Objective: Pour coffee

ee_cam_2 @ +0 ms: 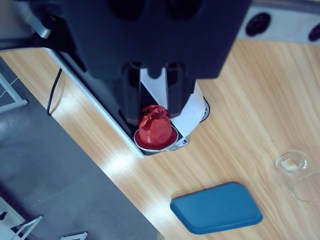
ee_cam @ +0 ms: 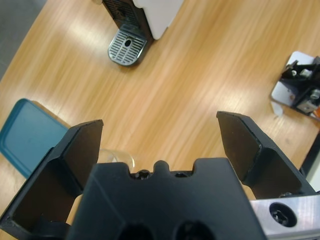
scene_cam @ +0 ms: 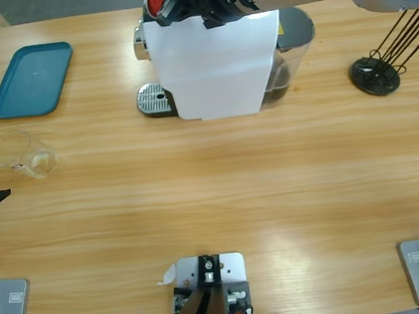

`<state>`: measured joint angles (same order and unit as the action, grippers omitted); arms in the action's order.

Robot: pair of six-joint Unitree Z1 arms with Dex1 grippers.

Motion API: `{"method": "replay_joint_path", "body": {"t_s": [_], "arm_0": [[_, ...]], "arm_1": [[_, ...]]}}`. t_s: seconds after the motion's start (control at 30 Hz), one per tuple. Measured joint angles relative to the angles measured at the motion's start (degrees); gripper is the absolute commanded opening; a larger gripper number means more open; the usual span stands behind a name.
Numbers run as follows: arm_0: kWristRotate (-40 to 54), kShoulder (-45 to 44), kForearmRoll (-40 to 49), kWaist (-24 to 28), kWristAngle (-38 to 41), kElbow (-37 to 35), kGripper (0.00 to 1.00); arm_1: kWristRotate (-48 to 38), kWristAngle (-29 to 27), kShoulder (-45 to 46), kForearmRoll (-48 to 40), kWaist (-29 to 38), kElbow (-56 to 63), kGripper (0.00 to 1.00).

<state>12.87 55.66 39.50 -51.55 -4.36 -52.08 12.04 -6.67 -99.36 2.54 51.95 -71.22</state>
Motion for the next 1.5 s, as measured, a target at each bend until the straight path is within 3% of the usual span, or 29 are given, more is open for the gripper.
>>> {"method": "replay_joint_path", "body": {"t_s": [0.1, 0.13, 0.2, 0.27, 0.33, 0.53, 0.83, 0.9, 0.97, 1.03, 1.1, 1.17, 1.2, 1.27, 1.3, 1.33, 1.5], "arm_0": [[0.0, 0.0, 0.0, 0.0, 0.0, 0.0, 0.996], [0.0, 0.0, 0.0, 0.0, 0.0, 0.0, 0.996], [0.0, 0.0, 0.0, 0.0, 0.0, 0.0, 0.996], [0.0, 0.0, 0.0, 0.0, 0.0, 0.0, 0.996], [0.0, 0.0, 0.0, 0.0, 0.0, 0.0, 0.996], [0.0, 0.0, 0.0, 0.0, 0.0, 0.0, 0.996], [0.0, 0.0, 0.0, 0.0, 0.0, 0.0, 0.996], [0.0, 0.0, 0.0, 0.0, 0.0, 0.0, 0.996], [0.0, 0.0, 0.0, 0.0, 0.0, 0.0, 0.996], [0.0, 0.0, 0.0, 0.0, 0.0, 0.0, 0.996], [0.0, 0.0, 0.0, 0.0, 0.0, 0.0, 0.996], [0.0, 0.0, 0.0, 0.02, 0.0, 0.0, 0.996], [0.0, 0.0, 0.0, 0.1, 0.0, 0.0, 0.996], [0.0, 0.0, 0.0, 0.22, 0.0, 0.0, 0.995], [0.0, 0.0, 0.0, 0.23, 0.0, 0.0, 0.992], [0.0, -0.02, 0.0, 0.23, 0.0, 0.0, 0.991], [0.0, -0.37, 0.02, 0.24, 0.0, 0.0, 0.991]], "arm_1": [[0.0, 0.0, -0.07, 0.0, 0.0, 0.0, 0.037], [0.0, 0.0, -0.07, 0.0, 0.0, 0.0, 0.239], [0.0, 0.0, -0.07, 0.0, 0.0, 0.0, 0.51], [0.0, -0.05, -0.07, 0.0, 0.0, 0.0, 0.713], [0.0, -0.77, -0.13, 0.0, 0.0, 0.0, 0.849], [0.0, -3.79, -0.88, 0.0, 0.01, -0.01, 0.941], [0.0, -4.86, -0.88, 0.0, 0.39, -0.07, 0.931], [-0.1, -4.87, -0.88, 0.0, 1.44, -0.16, 0.88], [-1.39, -4.87, -0.87, 0.0, 3.57, -0.48, 0.773], [-3.79, -4.91, -0.87, 0.01, 6.46, -0.74, 0.734], [-8.2, -5.81, -0.86, 0.4, 9.39, -0.76, 0.591], [-14.42, -6.92, -0.64, 2.47, 11.88, -0.76, 0.313], [-18.44, -7.22, -0.32, 3.88, 12.7, -0.74, 0.229], [-25.92, -7.5, 1.17, 5.65, 13.48, -0.04, 0.215], [-29.54, -7.84, 2.08, 5.98, 13.68, 0.77, 0.16], [-32.91, -8.69, 3.23, 6.31, 13.77, 1.81, 0.011], [-46.16, -13.79, 8.03, 8.08, 13.8, 8.22, 0.0]]}}
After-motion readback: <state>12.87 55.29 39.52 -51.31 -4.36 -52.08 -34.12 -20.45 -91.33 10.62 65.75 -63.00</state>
